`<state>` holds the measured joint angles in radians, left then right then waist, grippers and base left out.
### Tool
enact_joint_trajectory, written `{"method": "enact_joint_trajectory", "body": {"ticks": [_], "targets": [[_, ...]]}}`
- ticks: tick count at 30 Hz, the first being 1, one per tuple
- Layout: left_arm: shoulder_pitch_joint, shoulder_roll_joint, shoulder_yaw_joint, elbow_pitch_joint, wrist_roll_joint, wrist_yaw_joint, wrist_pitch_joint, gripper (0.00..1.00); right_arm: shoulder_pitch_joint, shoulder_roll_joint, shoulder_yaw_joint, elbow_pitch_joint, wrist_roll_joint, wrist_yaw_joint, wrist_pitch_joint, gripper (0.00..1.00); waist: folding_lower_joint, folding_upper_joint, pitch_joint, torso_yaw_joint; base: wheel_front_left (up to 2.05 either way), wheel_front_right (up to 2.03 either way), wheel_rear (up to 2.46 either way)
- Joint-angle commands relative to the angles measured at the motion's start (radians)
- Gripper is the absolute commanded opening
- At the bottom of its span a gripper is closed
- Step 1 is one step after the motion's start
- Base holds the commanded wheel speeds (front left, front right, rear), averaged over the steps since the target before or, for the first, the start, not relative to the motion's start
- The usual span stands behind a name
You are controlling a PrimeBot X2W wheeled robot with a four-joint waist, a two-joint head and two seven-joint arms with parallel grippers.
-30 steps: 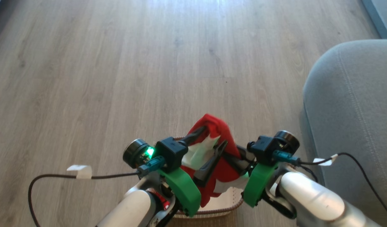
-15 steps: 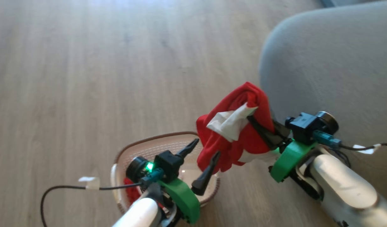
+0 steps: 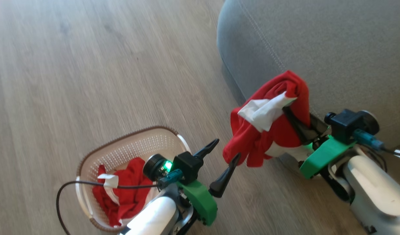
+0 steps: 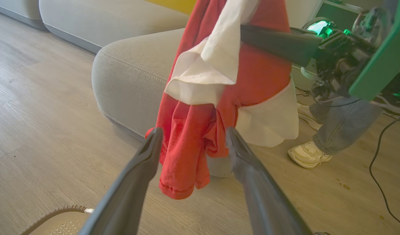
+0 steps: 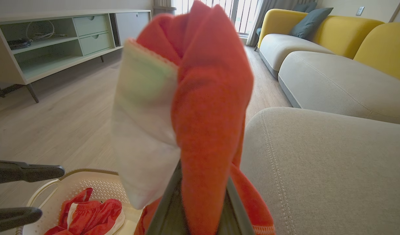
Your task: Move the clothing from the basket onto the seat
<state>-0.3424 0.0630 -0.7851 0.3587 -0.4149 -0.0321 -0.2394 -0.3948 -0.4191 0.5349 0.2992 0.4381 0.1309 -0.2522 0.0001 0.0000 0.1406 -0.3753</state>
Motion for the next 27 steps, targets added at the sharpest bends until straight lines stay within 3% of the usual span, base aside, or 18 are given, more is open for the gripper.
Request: {"method": "enact_joint_trajectory", "body": {"ticks": [1, 7, 13, 20, 27], "targets": [[-0.06, -0.009, 0.018, -0.023, 0.003, 0.0, -0.015, 1.0, -0.002, -0.01, -0.025, -0.044, -0.012, 0.0, -0.01, 0.0, -0.0001, 0.0, 0.054, -0.006, 0.0, 0.0, 0.0], [-0.112, -0.011, 0.007, -0.015, 0.024, 0.001, -0.019, 1.0, -0.062, 0.005, -0.13, -0.045, -0.025, 0.0, -0.01, 0.0, -0.0001, 0.0, 0.168, 0.025, 0.0, 0.0, 0.0], [-0.193, 0.0, 0.015, -0.003, 0.063, 0.006, -0.02, 1.0, -0.288, 0.02, -0.325, -0.001, -0.017, 0.0, -0.01, 0.0, -0.0001, 0.0, 0.361, 0.09, 0.0, 0.0, 0.0], [-0.239, 0.018, 0.039, 0.001, 0.086, 0.016, -0.022, 1.0, -0.696, -0.085, -0.564, 0.216, -0.029, 0.0, -0.01, 0.0, -0.0001, 0.0, 0.546, 0.193, 0.0, 0.0, 0.0], [-0.192, 0.033, 0.107, -0.075, 0.082, 0.053, -0.022, 1.0, -1.043, -0.246, -0.79, 0.432, -0.131, 0.0, 0.019, 0.0, -0.0001, 0.0, 0.684, 0.257, 0.0, 0.0, 0.0]]}}
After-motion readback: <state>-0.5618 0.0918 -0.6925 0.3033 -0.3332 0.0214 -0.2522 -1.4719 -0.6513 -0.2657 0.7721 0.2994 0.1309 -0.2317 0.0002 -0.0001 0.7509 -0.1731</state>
